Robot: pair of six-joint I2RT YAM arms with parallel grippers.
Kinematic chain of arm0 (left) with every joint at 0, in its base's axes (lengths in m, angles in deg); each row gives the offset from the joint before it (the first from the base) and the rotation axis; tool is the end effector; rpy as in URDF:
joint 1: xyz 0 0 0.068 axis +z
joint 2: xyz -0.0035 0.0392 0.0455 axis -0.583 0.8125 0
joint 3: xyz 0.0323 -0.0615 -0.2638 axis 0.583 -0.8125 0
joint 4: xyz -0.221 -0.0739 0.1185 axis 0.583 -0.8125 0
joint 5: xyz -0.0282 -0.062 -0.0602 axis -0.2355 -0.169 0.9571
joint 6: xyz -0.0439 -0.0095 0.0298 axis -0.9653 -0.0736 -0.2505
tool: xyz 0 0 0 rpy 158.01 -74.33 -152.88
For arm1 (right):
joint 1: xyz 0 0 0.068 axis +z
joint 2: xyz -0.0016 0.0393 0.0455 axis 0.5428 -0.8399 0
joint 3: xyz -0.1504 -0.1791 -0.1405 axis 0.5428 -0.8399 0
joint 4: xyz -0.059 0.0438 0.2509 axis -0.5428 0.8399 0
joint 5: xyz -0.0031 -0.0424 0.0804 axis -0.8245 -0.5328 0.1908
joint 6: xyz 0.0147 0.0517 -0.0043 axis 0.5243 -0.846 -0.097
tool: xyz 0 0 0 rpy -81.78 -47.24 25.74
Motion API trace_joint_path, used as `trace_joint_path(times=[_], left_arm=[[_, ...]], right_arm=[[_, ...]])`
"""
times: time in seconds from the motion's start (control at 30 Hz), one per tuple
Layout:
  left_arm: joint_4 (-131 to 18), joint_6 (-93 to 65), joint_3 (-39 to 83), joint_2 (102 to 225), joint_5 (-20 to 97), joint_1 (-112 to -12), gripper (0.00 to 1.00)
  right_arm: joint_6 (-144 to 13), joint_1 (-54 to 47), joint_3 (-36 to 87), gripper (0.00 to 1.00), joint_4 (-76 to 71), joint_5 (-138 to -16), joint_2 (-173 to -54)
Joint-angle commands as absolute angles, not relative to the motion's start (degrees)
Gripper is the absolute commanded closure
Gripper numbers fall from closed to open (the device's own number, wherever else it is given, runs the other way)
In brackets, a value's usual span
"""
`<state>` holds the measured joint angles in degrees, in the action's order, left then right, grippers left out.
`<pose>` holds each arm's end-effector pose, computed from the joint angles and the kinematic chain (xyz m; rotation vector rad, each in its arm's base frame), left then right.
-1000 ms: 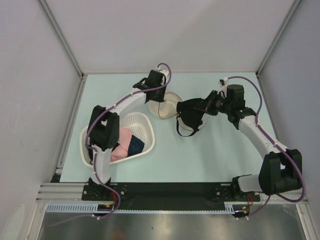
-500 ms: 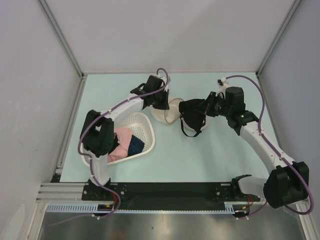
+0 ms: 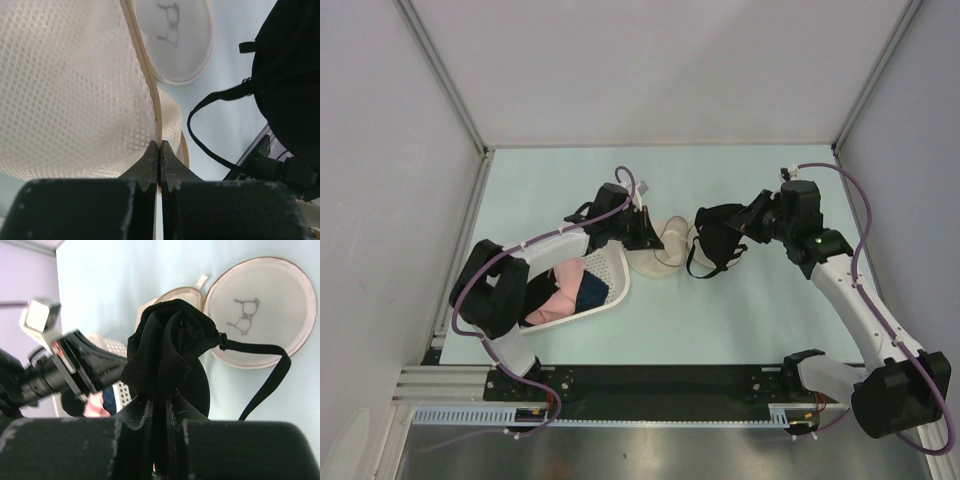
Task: Place the bra in the laundry bag and zip it closed
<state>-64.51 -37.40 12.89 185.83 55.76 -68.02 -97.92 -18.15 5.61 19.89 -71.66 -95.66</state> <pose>0.3063 -0.2124 0.2157 0.2039 2.4442 -1.0814 0.2364 0.0702 0.3194 0.3330 2.1741 0.7820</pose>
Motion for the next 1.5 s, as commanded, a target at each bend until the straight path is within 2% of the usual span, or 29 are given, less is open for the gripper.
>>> trace_joint_path(times=[0.0, 0.37, 0.5, 0.67, 0.8, 1.0, 1.17, 1.37, 1.47], left_arm=[[-59.24, -39.49, 12.25, 183.17, 56.3, -69.15, 1.0], [-59.59, -38.96, 12.6, 182.03, 52.17, -71.08, 1.0], [-59.68, -39.05, 12.6, 181.94, 51.55, -71.08, 1.0], [-60.03, -39.31, 13.04, 181.77, 50.06, -71.08, 1.0], [-60.2, -39.31, 13.92, 182.21, 49.97, -71.08, 1.0], [-61.43, -38.17, 15.68, 182.56, 49.0, -71.08, 1.0], [-61.78, -38.26, 17.78, 184.14, 50.23, -71.87, 1.0], [-61.44, -39.31, 17.97, 185.19, 51.11, -73.45, 1.0], [-60.64, -40.36, 16.91, 185.46, 51.73, -74.07, 1.0]], right_arm=[[-104.63, -20.39, 9.71, 1.0, 19.39, -71.15, -98.33], [-120.63, -22.15, 8.57, 1.0, 8.5, -65.96, -107.2], [-119.58, -21.36, 10.16, 1.0, 9.55, -66.22, -109.93], [-118.62, -18.73, 4.11, 1.0, 6.13, -67.19, -110.64], [-111.96, -15.13, 1.81, 1.0, 3.39, -67.71, -111.6], [-99.56, -9.59, 0.14, 1.0, 1.82, -75.44, -112.48], [-88.83, -3.52, 0.75, 1.0, -6.26, -84.23, -115.29], [-85.39, -0.88, 2.95, 1.0, -15.14, -94.42, -119.95], [-89.32, -1.49, 3.48, 1.0, -16.99, -99.17, -120.57]])
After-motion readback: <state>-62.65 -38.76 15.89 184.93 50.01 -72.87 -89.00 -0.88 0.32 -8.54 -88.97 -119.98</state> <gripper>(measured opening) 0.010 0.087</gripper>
